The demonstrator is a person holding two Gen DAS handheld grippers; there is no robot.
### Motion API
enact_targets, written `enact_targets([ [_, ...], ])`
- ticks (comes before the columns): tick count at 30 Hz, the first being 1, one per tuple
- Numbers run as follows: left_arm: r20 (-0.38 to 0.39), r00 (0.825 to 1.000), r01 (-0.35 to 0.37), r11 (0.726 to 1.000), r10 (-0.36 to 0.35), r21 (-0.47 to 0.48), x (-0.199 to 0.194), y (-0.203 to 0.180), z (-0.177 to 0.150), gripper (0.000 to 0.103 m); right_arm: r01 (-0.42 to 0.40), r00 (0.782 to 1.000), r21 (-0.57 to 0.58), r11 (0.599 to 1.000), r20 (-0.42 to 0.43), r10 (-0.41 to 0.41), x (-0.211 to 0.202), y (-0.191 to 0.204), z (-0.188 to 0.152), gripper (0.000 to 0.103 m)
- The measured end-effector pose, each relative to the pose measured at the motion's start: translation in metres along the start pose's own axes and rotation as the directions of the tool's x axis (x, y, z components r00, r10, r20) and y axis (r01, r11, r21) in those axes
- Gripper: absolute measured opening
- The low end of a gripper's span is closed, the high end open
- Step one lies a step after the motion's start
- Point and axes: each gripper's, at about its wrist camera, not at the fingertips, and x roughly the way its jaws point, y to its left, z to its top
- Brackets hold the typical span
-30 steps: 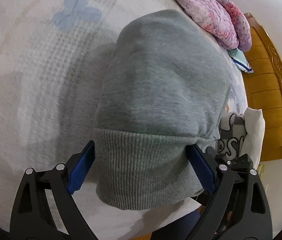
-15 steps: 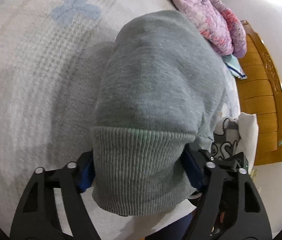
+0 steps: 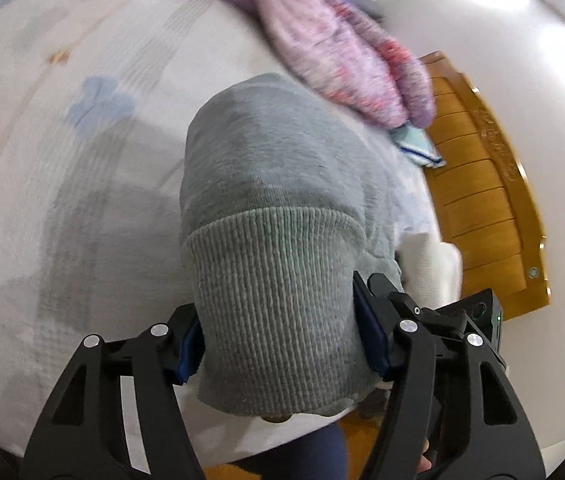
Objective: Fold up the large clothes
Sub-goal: 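Grasp the folded hoodie bundle with both grippers and lift it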
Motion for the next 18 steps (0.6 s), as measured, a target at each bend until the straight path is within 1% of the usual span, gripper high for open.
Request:
enact_targets([
  [2,0.036,0.999,0.027,1.0,-0.028,0.016,-0.009,-0.024,-0.004,0.063,-0.001,1.0,-0.062,0.998,0.015,0.002,-0.019,0.015,0.007,0.03],
  [4,0.077,0.995,0.062,0.997,-0.065,0.04,-0.017,-0.049,-0.008,0.063,-0.006,0.999,-0.138,0.99,0.038,0.011,-0.046,0.036,0.02,0.03],
  [6,0.111,0.988,0.097,0.992,-0.105,0.075,-0.022,-0.08,-0.013,0.063,-0.006,0.998,-0.194,0.981,0.061,0.018,-0.07,0.051,0.023,0.03],
  [8,0.143,0.977,0.141,0.984,-0.156,0.111,-0.024,-0.116,-0.02,0.063,-0.002,0.995,-0.254,0.967,0.098,0.028,-0.106,0.067,0.037,0.03],
  [9,0.151,0.974,0.153,0.981,-0.17,0.122,-0.023,-0.127,-0.022,0.063,0.003,0.993,-0.277,0.961,0.112,0.029,-0.121,0.071,0.041,0.03],
  [10,0.166,0.966,0.175,0.975,-0.197,0.139,-0.019,-0.149,-0.027,0.063,0.009,0.992,-0.296,0.955,0.125,0.029,-0.134,0.074,0.045,0.03],
  [12,0.181,0.953,0.213,0.961,-0.244,0.174,-0.008,-0.186,-0.036,0.063,0.021,0.984,-0.322,0.946,0.174,0.038,-0.174,0.075,0.062,0.03],
  [13,0.185,0.948,0.227,0.957,-0.26,0.183,-0.002,-0.198,-0.041,0.063,0.03,0.982,-0.333,0.943,0.188,0.035,-0.185,0.074,0.066,0.03],
  [14,0.185,0.942,0.243,0.95,-0.279,0.197,0.008,-0.216,-0.047,0.063,0.056,0.976,-0.353,0.934,0.215,0.023,-0.204,0.071,0.073,0.03],
  [16,0.18,0.935,0.268,0.941,-0.306,0.204,0.029,-0.242,-0.058,0.063,0.085,0.971,-0.37,0.925,0.24,0.007,-0.231,0.061,0.087,0.03],
  [18,0.161,0.933,0.284,0.933,-0.321,0.22,0.053,-0.265,-0.07,0.063,0.103,0.965,-0.343,0.934,0.261,-0.01,-0.256,0.038,0.102,0.03],
])
